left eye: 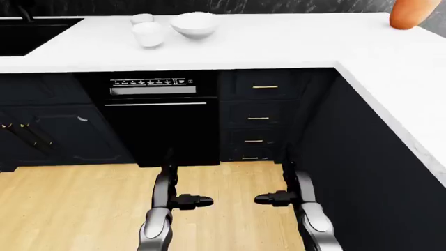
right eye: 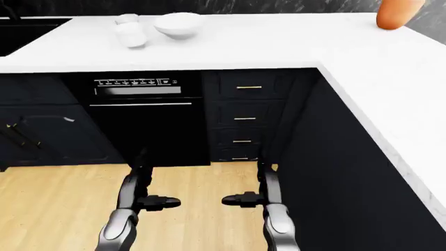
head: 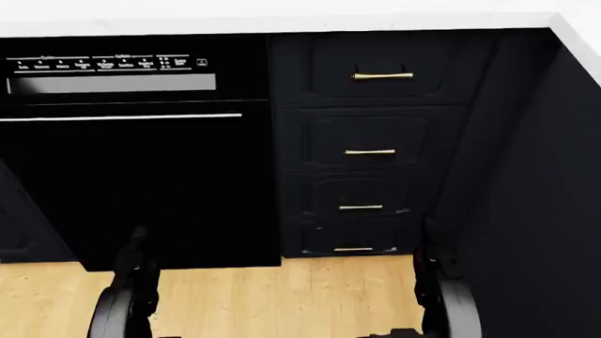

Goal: Stack the bowls from largest to smallest.

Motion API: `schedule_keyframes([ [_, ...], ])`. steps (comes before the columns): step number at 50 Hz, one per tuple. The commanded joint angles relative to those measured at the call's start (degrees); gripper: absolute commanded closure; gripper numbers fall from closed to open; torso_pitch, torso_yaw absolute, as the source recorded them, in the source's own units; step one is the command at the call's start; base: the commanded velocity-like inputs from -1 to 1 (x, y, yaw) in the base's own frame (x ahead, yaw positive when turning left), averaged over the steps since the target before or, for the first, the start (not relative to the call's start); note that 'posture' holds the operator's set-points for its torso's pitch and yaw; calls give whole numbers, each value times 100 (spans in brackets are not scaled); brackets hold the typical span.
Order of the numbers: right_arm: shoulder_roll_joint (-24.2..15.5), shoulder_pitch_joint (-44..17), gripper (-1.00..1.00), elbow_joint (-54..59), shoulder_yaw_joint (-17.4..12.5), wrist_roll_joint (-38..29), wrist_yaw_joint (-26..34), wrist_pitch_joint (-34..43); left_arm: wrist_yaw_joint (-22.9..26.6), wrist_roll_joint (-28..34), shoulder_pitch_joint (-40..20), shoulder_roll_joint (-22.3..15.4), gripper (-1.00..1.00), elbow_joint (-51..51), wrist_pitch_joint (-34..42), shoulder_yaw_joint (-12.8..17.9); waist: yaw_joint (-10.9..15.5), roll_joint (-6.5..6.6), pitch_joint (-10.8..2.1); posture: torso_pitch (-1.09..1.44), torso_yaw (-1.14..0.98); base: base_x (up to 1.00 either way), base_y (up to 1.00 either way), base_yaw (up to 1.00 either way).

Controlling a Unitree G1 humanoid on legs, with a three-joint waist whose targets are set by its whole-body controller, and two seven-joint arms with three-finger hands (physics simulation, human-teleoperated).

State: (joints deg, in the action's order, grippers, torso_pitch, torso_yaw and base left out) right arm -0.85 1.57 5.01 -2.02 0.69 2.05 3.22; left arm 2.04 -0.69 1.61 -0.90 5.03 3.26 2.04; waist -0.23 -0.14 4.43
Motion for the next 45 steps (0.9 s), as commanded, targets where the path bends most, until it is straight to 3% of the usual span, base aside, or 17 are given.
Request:
schedule_keyframes([
  [1,-14,-132,-100,-595,37,-4,20,-270,59,-113,-179,3,-100,-398,-457,16,-12,-45,-5,0,0,0,0,0],
  [3,-14,-113,-100,-668,36,-3,35,-231,37,-101,-131,6,-100,-565,-372,-11,45,-10,-356,0,0,0,0,0],
  [4,-12,-115,-100,-670,33,-2,37,-227,30,-90,-106,6,-100,-664,-308,-24,46,-9,-301,0,0,0,0,0],
  [5,-9,-111,-100,-695,30,2,34,-208,19,-78,-95,4,-100,-760,-232,-30,34,-37,-97,0,0,0,0,0],
  [7,-6,-87,-100,-757,36,-4,34,-177,10,-41,-82,3,-100,-821,-184,-46,36,-45,-396,0,0,0,0,0],
  [8,-7,-91,-100,-755,32,-3,36,-172,3,-29,-88,3,-100,-809,-179,-43,41,-47,-427,0,0,0,0,0],
  [12,-22,-129,-100,-963,19,14,53,23,72,113,-53,-38,-100,-1069,153,-112,50,-32,-444,0,0,0,0,0],
  [17,-77,-237,-100,-1742,-54,45,65,763,136,193,-270,-97,-100,-2150,1351,-44,49,-22,-484,0,0,0,0,0],
  [23,-132,-497,-100,-2340,-159,102,87,1486,258,155,-769,-254,-100,-3292,2747,236,43,-18,-524,0,0,0,0,0],
  [26,-149,-762,-100,-2688,-357,398,73,2017,270,105,-980,-333,-100,-3803,3331,388,42,-10,-544,0,0,0,0,0],
  [29,-221,-808,-100,-2907,-340,504,94,2310,279,76,-1081,-381,-100,-3966,3546,464,46,-3,-531,0,0,0,0,0],
  [30,-215,-798,-100,-3029,-336,548,97,2407,290,63,-1113,-398,-100,-3949,3550,488,125,20,-602,0,0,0,0,52],
  [32,-234,-851,-100,-3066,-315,544,94,2496,319,29,-1201,-448,-100,-3868,3547,551,137,-5,-426,0,0,0,0,100],
  [33,-246,-870,-100,-3099,-312,534,95,2540,319,4,-1263,-479,-100,-3809,3550,607,148,-21,-402,0,0,0,0,100],
  [40,-288,-1028,-100,-3404,-361,596,61,2934,322,-184,-1610,-705,-100,-4352,4376,813,325,-34,-341,0,0,0,0,100],
  [45,-295,-1148,-100,-3470,-404,710,44,3092,239,-254,-1798,-778,-100,-4472,4588,882,395,-198,-244,0,0,0,0,100],
])
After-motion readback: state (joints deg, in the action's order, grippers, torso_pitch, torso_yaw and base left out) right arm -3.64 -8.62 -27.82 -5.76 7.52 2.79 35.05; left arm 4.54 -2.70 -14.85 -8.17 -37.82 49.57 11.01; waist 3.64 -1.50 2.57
